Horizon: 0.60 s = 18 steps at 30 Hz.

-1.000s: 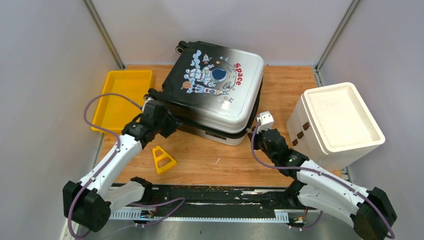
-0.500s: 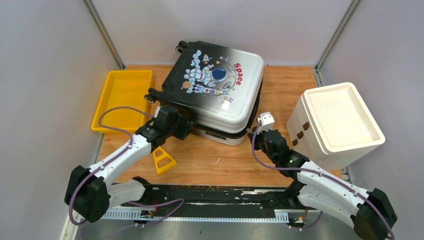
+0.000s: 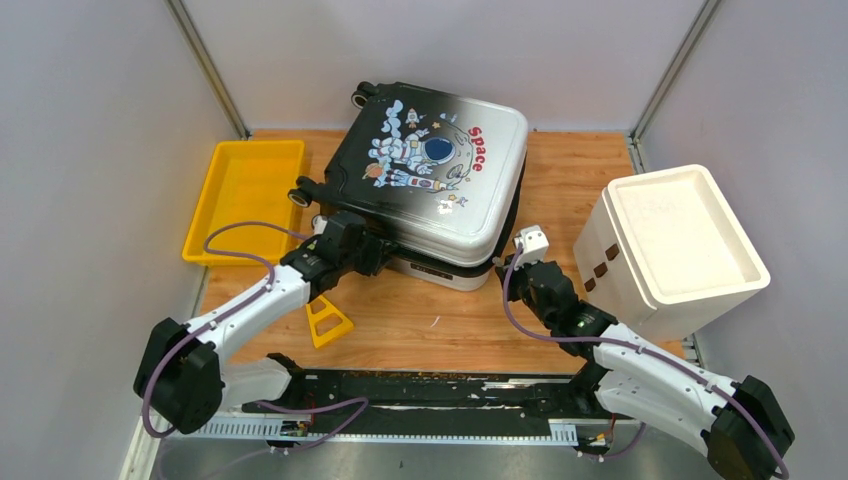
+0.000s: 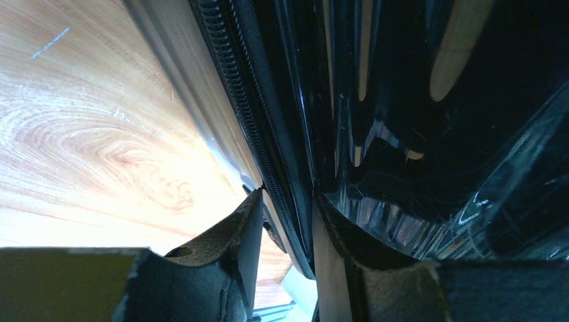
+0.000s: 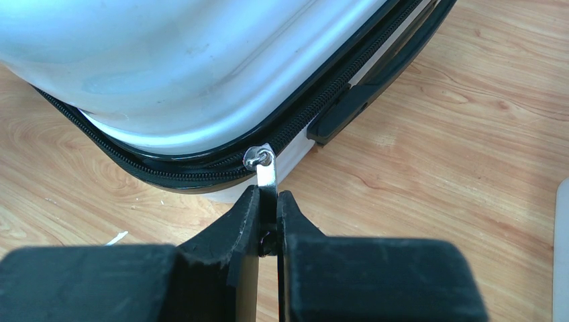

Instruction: Open, take out, and arrange the luggage

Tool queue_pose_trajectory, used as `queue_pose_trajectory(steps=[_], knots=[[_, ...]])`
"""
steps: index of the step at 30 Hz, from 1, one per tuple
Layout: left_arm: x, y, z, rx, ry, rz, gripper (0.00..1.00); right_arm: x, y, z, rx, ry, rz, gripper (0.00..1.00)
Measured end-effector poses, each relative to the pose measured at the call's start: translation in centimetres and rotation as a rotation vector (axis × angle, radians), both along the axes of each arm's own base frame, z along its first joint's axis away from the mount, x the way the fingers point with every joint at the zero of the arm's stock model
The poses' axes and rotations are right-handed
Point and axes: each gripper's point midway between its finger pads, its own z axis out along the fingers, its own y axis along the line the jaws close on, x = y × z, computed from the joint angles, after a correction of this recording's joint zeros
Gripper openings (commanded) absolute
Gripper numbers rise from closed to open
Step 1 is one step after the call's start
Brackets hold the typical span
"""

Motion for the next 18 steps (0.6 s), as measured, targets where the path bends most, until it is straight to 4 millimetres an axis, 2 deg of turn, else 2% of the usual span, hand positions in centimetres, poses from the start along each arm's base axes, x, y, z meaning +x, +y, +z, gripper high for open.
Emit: queue_pose_trajectory(steps=[5, 7, 11, 18], knots=[[0.3, -0.3, 0.2, -0.014, 0.024, 0.024, 0.30, 0.0, 0.0, 0.0, 0.000, -0.003, 0.001, 0.00], [0.2, -0.4, 0.3, -0.023, 0.032, 0.035, 0.29, 0.0, 0.0, 0.1, -0.001, -0.004, 0.002, 0.00], [-0.1, -0.3, 0.5, -0.030, 0.037, 0.051, 0.37, 0.1, 0.0, 0.1, -0.006, -0.007, 0.004, 0.00], [-1.7, 0.3, 0.7, -0.008, 0.058, 0.050, 0.38, 0.1, 0.0, 0.1, -0.010, -0.010, 0.005, 0.00]])
